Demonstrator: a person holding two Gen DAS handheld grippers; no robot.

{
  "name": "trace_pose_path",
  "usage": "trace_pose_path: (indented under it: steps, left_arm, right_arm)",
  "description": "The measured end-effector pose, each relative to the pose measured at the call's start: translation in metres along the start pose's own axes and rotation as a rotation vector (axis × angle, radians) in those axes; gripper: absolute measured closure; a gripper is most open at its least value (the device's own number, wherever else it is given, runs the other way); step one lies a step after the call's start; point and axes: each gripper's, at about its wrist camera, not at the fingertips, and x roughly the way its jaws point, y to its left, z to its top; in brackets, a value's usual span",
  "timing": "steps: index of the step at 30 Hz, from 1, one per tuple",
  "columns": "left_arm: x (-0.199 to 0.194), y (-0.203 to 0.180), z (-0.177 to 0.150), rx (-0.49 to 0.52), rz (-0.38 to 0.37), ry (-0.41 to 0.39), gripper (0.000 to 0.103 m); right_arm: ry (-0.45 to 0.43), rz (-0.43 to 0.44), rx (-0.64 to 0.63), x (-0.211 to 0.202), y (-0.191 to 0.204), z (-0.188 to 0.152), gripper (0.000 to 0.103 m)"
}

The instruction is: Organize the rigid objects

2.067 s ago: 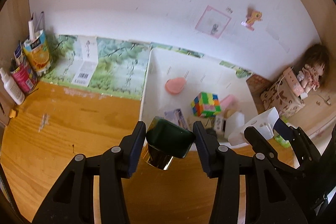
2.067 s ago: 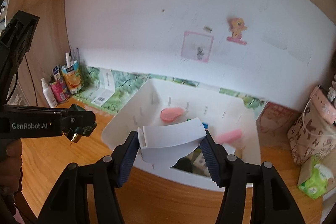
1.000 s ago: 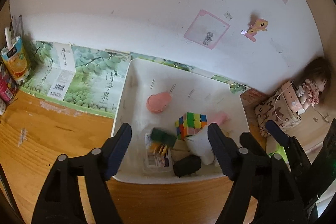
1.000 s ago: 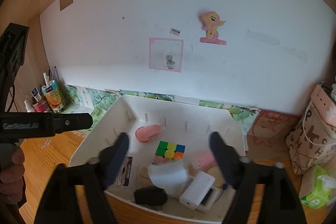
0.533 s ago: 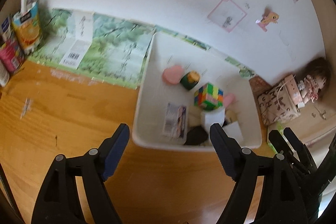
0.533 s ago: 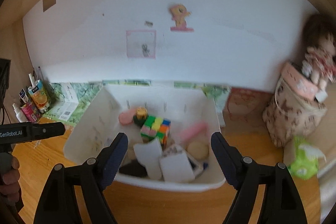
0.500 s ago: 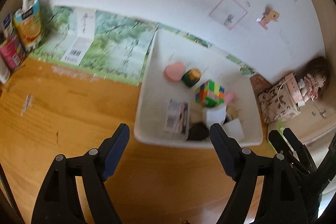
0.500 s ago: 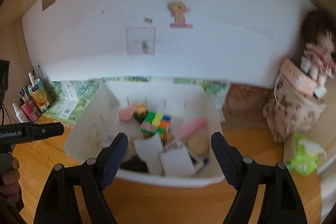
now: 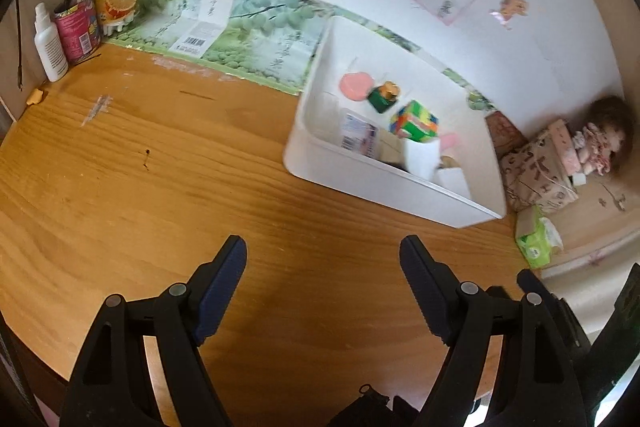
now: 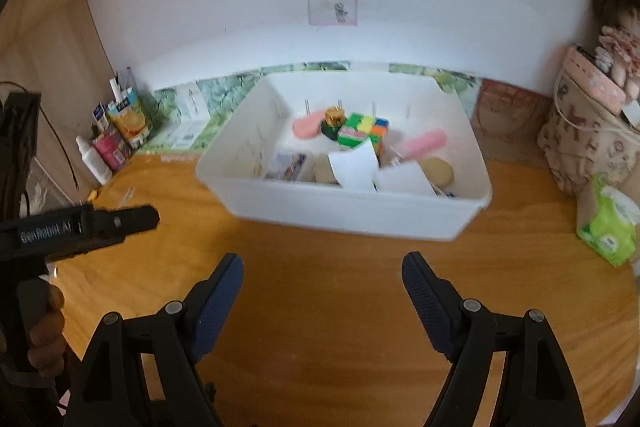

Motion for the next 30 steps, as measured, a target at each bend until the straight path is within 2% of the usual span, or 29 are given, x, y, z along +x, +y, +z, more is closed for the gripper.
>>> trace_pose_path:
  steps: [8, 11, 13, 16, 20, 24, 27, 30]
  left_arm:
    - [-0.031, -0.035, -0.022, 0.045, 0.024, -0.049, 0.021]
    - [-0.045, -0.046, -0.03, 0.051, 0.027, -0.089, 0.013]
    - [-0.051, -0.052, -0.035, 0.063, 0.041, -0.1, 0.008]
    - [-0.056, -0.064, -0.04, 0.07, 0.054, -0.1, 0.004]
    - [-0.061, -0.085, -0.045, 0.093, 0.074, -0.133, 0.001]
    - [-0.063, -0.098, -0.049, 0.134, 0.143, -0.138, 0.001]
    - [-0.065, -0.101, -0.051, 0.131, 0.168, -0.146, 0.001]
    - [-0.068, -0.11, -0.049, 0.161, 0.203, -0.181, 0.001]
  right_arm:
    - [0.001, 0.033, 0.021, -0.042, -0.024, -0.017, 0.018]
    - [-0.005, 0.044, 0.017, -0.06, -0.027, -0.019, 0.014]
    - [-0.002, 0.078, 0.013, -0.072, -0.028, -0.019, 0.0]
    - [0.004, 0.086, 0.012, -0.085, -0.03, -0.019, 0.0]
    - [0.02, 0.048, 0.011, -0.1, -0.034, -0.023, 0.0]
    - [0.064, 0.049, 0.05, -0.098, -0.047, -0.03, 0.0]
    - [0.111, 0.039, 0.093, -0.094, -0.055, -0.036, 0.0]
    - [0.105, 0.055, 0.076, -0.096, -0.054, -0.032, 0.0]
